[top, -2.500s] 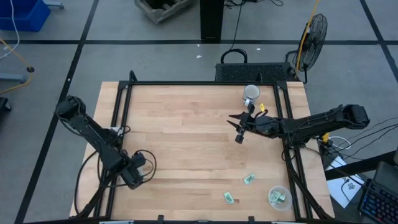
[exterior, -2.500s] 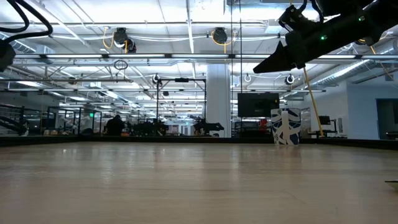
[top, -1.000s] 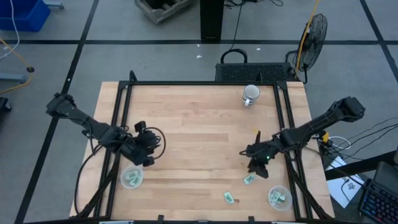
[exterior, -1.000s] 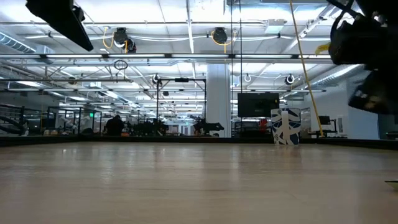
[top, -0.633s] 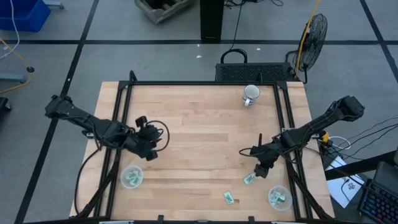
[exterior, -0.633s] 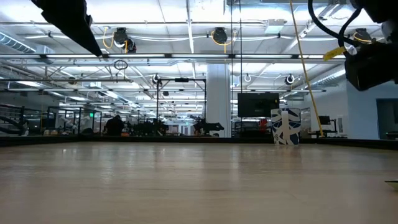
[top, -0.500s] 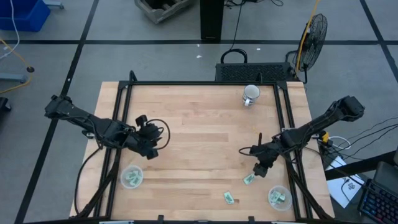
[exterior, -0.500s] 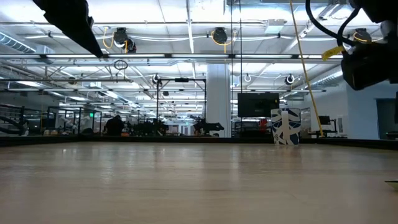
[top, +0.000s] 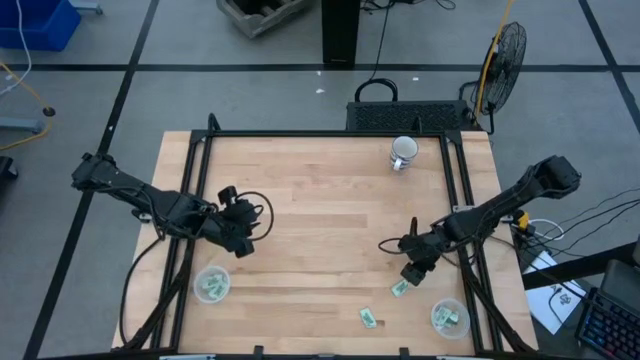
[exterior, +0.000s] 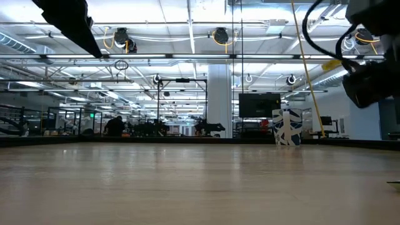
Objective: Pick and place Stevia / Truvia into bins
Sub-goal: Put the stevia packet into the bottom transparent container
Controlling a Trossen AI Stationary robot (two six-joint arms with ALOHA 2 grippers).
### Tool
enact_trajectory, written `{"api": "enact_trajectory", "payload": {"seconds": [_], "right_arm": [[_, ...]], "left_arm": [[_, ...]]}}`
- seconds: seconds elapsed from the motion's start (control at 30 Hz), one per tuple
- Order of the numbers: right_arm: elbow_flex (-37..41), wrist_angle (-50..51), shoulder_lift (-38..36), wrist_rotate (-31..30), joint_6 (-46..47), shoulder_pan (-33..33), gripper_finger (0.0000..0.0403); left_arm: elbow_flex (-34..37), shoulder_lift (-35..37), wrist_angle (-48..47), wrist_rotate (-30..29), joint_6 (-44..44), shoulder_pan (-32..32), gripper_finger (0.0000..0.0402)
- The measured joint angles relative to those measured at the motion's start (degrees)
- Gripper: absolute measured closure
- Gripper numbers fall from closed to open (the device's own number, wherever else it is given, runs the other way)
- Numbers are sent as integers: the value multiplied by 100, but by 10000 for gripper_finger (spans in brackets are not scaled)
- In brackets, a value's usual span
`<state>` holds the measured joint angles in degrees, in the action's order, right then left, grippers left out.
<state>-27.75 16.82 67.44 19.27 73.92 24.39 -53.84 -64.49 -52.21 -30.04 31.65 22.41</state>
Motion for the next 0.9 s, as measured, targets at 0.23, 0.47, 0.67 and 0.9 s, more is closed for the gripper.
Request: {"api": "enact_trajectory", "payload": {"seconds": [0.23,0.47,0.67,0.9], "right_arm": [[4,-644,658,181,-6,4,291],[-1,-981,913,209,-70,-1,291],[-11,-994,1018,222,-222,-1,292],[-3,-1028,1018,215,-542,2,339]], "left_arm": [[0,0,0,2,12,0,279],[2,0,0,2,12,0,279],[0,0,0,2,12,0,279],[1,0,0,4,12,0,279]]}}
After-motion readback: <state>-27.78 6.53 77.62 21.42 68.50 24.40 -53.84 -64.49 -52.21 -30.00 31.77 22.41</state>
